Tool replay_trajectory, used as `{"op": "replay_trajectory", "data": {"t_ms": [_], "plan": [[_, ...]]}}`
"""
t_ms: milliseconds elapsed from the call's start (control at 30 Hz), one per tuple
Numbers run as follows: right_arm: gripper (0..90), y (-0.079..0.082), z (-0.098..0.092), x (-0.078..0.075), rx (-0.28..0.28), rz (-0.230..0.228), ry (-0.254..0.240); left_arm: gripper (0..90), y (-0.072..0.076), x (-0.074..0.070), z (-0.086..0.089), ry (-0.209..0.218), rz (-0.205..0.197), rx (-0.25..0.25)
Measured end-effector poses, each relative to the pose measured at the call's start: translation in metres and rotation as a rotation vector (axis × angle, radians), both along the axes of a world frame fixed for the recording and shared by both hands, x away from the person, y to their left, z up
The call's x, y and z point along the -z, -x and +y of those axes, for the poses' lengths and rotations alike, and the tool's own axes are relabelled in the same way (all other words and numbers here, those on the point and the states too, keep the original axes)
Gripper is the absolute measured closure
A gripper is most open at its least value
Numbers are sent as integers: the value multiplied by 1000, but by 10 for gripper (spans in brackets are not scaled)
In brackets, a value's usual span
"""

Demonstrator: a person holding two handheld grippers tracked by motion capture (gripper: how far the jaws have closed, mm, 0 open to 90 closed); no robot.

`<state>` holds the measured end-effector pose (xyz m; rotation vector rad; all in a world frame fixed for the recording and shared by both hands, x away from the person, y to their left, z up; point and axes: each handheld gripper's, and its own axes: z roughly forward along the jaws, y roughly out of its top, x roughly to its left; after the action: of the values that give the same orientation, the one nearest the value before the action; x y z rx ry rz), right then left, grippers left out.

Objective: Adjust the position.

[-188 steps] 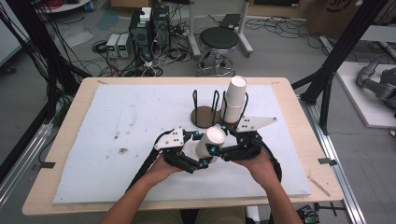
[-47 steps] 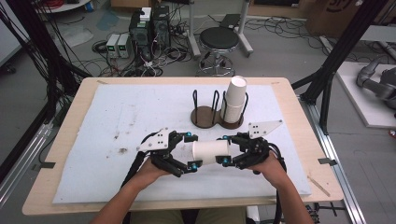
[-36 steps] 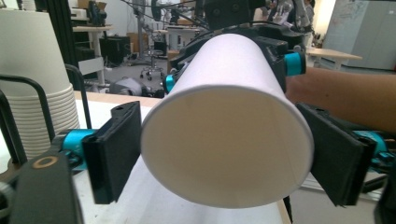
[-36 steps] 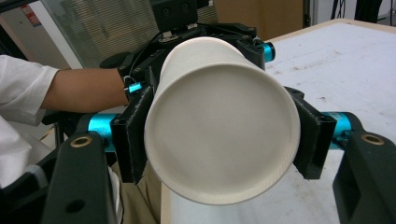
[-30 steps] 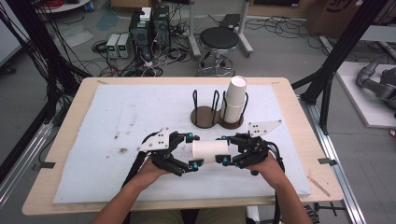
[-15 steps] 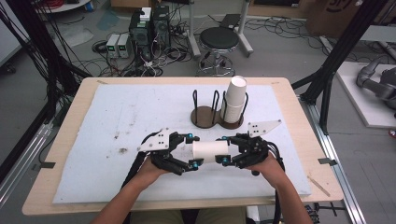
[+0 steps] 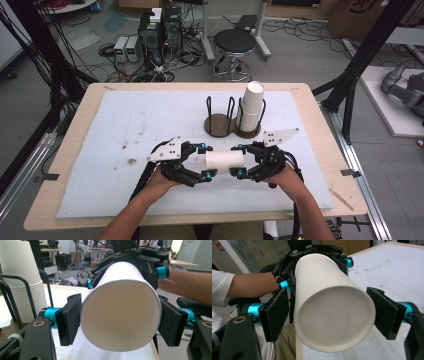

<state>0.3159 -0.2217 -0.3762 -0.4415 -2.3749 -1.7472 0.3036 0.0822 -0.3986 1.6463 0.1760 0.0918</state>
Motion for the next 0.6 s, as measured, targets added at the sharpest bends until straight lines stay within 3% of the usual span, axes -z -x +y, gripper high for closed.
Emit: {"op": "replay_trajectory", "data": {"t_ms": [167,300,567,600], "plan": [[204,0,-2,-2,15,-5,-6,278,0,-1,2,-11,3,-2],[204,0,-4,-8,27,-24,7,277,-1,-6,6,-51,2,-9],[204,2,-1,-23,45,-98,94,276,-4,-14,14,-138,18,-28],[204,2,2,-28,47,-130,139,275,-4,-16,16,-163,14,-29]]}}
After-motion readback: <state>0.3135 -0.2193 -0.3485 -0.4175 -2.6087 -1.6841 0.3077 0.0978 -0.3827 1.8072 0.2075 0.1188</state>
